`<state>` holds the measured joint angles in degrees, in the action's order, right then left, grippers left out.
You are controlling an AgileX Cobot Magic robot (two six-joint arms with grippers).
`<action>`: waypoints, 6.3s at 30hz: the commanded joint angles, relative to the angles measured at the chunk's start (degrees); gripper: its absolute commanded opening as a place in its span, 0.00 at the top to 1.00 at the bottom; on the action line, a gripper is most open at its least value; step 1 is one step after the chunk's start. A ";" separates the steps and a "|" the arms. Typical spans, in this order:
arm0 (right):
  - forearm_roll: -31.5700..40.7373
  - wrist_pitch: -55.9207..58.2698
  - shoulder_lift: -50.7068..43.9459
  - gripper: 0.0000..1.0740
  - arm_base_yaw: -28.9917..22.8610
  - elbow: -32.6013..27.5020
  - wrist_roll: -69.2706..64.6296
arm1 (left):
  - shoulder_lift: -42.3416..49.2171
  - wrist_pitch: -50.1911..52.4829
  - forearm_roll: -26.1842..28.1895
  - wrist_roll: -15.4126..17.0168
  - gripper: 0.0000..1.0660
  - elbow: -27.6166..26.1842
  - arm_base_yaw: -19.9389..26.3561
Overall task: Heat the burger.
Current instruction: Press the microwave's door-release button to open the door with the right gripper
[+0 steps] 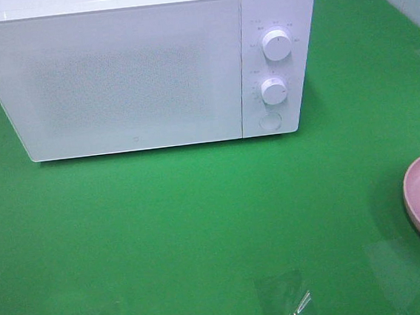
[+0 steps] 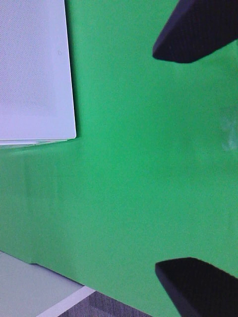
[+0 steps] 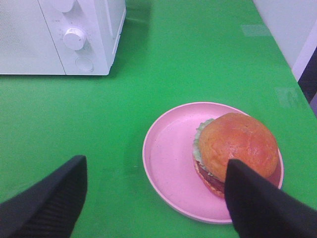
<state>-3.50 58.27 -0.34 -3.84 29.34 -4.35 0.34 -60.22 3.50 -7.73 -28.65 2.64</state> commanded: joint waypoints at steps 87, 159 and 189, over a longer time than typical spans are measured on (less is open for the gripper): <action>-0.06 -63.25 52.14 0.30 0.46 2.06 -0.29 | 1.32 0.69 -0.11 0.23 0.06 0.11 0.06; 41.88 -110.87 103.82 0.61 -36.27 2.06 -7.22 | 1.32 0.69 -0.11 0.23 0.06 0.11 0.06; 49.39 -111.90 109.21 1.00 -36.15 3.21 -70.13 | 1.32 0.69 -0.11 0.23 0.06 0.11 0.06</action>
<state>46.29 -53.11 107.26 -39.99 31.63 -72.59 0.34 -60.22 3.50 -7.73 -28.65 2.64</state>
